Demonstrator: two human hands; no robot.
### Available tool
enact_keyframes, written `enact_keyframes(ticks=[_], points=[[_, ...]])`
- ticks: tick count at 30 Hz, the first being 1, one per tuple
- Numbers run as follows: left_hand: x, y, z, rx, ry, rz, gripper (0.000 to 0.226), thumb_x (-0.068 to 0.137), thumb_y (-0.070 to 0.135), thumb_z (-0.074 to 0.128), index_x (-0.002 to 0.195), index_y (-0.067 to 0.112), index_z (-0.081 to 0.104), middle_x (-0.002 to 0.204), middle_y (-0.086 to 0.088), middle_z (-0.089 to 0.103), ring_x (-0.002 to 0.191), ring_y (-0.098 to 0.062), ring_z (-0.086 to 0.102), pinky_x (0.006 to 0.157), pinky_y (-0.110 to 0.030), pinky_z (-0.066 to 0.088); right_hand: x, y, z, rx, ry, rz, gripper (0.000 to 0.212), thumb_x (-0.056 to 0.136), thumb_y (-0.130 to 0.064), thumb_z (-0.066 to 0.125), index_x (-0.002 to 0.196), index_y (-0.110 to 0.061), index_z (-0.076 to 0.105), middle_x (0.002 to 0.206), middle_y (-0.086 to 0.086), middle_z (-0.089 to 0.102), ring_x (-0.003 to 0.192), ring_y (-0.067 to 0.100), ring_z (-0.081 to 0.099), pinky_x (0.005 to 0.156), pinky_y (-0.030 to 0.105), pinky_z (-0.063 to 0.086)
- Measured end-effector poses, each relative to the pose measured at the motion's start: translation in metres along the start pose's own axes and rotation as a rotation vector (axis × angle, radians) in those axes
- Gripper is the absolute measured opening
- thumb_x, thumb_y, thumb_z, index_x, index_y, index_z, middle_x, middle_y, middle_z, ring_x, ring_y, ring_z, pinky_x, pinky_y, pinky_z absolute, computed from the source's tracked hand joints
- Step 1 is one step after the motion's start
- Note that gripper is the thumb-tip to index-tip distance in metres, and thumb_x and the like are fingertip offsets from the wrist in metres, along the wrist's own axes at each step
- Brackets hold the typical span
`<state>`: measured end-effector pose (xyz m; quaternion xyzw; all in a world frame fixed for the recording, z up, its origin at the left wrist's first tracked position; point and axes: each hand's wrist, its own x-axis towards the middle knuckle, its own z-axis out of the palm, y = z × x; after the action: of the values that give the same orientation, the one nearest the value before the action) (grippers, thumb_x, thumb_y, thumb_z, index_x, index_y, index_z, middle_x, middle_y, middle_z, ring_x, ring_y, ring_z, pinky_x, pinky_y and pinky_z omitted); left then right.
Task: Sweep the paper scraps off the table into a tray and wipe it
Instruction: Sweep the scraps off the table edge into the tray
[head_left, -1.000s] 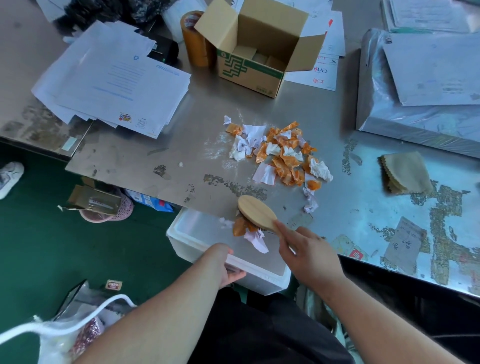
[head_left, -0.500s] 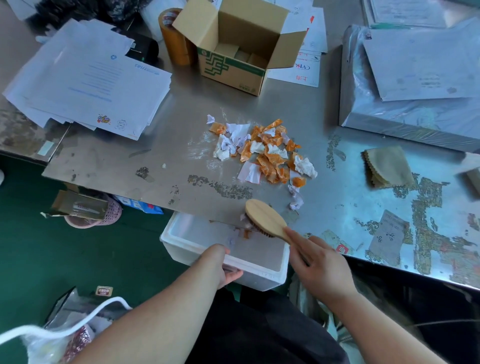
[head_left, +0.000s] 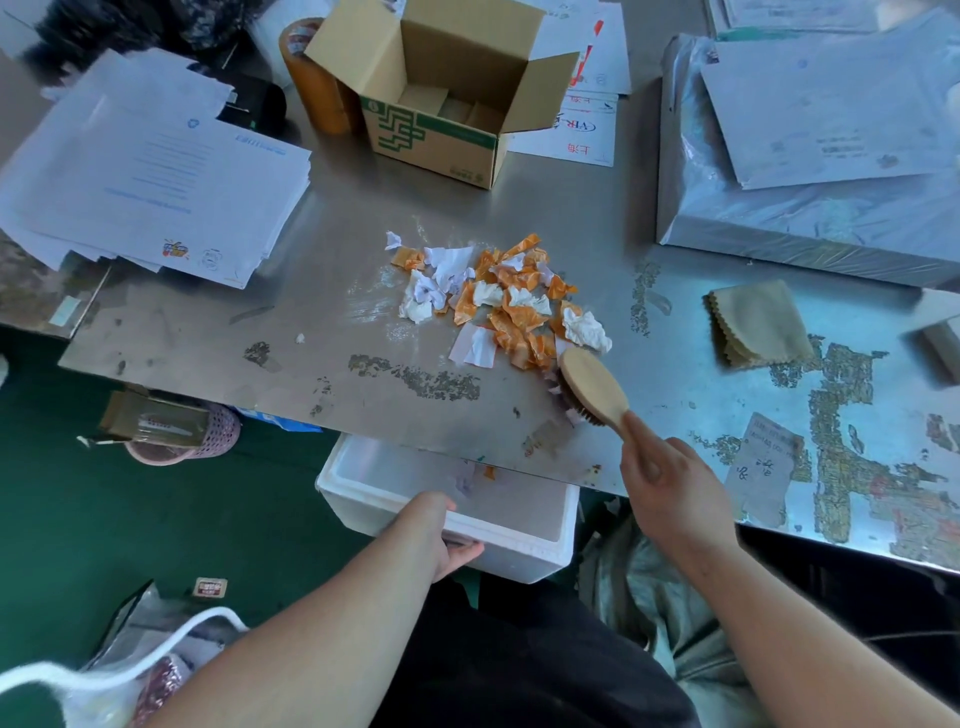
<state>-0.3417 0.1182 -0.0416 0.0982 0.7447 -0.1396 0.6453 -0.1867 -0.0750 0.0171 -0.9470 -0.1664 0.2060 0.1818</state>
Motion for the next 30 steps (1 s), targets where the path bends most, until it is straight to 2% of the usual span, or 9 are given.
enact_keyframes(ticks=[4,5,9,11,14,18,21,24,30], points=[[-0.002,0.0,-0.001,0.013,0.012,-0.01,0.027,0.092,0.007,0.068,0.115,-0.005,0.061,0.116,-0.029,0.063,0.102,-0.045,0.067,0.058,-0.054,0.063,-0.005,0.002,0.007,0.036,-0.053,-0.001,0.041,0.101,-0.047,0.045,0.141,-0.056,0.047,0.087,-0.01,0.056,0.074,0.01,0.06,0.068,0.036,0.053],[-0.003,0.0,-0.001,0.013,0.012,-0.01,0.027,0.092,0.007,0.068,0.116,-0.005,0.061,0.116,-0.029,0.063,0.103,-0.045,0.067,0.057,-0.054,0.063,-0.007,0.001,0.009,0.037,-0.07,-0.01,0.041,0.101,-0.047,0.046,0.141,-0.057,0.047,0.086,-0.01,0.056,0.074,0.009,0.06,0.067,0.035,0.052],[-0.002,0.0,-0.001,0.004,0.001,0.0,0.028,0.093,0.008,0.067,0.116,-0.005,0.058,0.118,-0.029,0.061,0.106,-0.045,0.065,0.078,-0.055,0.063,-0.025,-0.001,0.02,-0.023,-0.098,-0.128,0.041,0.098,-0.046,0.054,0.137,-0.059,0.051,0.077,-0.011,0.053,0.068,0.011,0.057,0.063,0.036,0.051],[-0.001,-0.001,-0.001,-0.012,-0.007,0.012,0.028,0.093,0.008,0.066,0.116,-0.004,0.057,0.119,-0.028,0.06,0.108,-0.045,0.064,0.081,-0.055,0.063,-0.037,-0.001,0.028,-0.049,-0.113,-0.204,0.043,0.095,-0.046,0.055,0.136,-0.059,0.052,0.073,-0.011,0.051,0.064,0.011,0.053,0.059,0.036,0.051],[0.001,-0.001,0.0,-0.04,-0.022,0.031,0.026,0.095,0.007,0.064,0.116,-0.004,0.054,0.118,-0.026,0.058,0.111,-0.045,0.062,0.086,-0.056,0.061,-0.051,-0.002,0.038,-0.034,-0.125,-0.299,0.048,0.093,-0.046,0.051,0.138,-0.06,0.043,0.069,-0.011,0.047,0.06,0.01,0.047,0.051,0.029,0.047],[0.002,-0.002,-0.001,-0.053,-0.039,0.031,0.016,0.095,0.006,0.063,0.104,-0.002,0.052,0.106,-0.024,0.058,0.103,-0.042,0.062,0.083,-0.055,0.061,-0.056,-0.006,0.04,0.016,-0.087,-0.355,0.049,0.092,-0.034,0.062,0.136,-0.053,0.053,0.066,-0.016,0.042,0.059,0.009,0.043,0.047,0.022,0.041],[0.003,-0.002,-0.002,-0.07,-0.048,0.025,0.013,0.095,0.006,0.062,0.098,-0.003,0.053,0.099,-0.024,0.059,0.103,-0.042,0.063,0.087,-0.057,0.06,-0.048,-0.009,0.034,0.038,-0.029,-0.355,0.049,0.09,-0.028,0.07,0.132,-0.051,0.058,0.067,-0.012,0.047,0.057,0.014,0.048,0.047,0.03,0.047],[0.005,-0.003,-0.003,-0.048,-0.053,0.035,0.018,0.094,0.006,0.064,0.108,-0.005,0.058,0.107,-0.026,0.062,0.107,-0.043,0.065,0.088,-0.058,0.06,-0.031,-0.013,0.02,0.041,-0.02,-0.304,0.044,0.094,-0.035,0.066,0.133,-0.054,0.059,0.07,-0.01,0.049,0.058,0.013,0.053,0.053,0.036,0.05],[0.002,0.0,-0.004,-0.023,-0.023,0.008,0.026,0.092,0.008,0.068,0.113,-0.005,0.06,0.115,-0.03,0.065,0.104,-0.043,0.067,0.081,-0.056,0.063,0.014,-0.016,-0.004,0.006,0.003,-0.179,0.042,0.101,-0.042,0.05,0.141,-0.053,0.049,0.082,-0.011,0.053,0.066,0.006,0.055,0.059,0.031,0.044]])
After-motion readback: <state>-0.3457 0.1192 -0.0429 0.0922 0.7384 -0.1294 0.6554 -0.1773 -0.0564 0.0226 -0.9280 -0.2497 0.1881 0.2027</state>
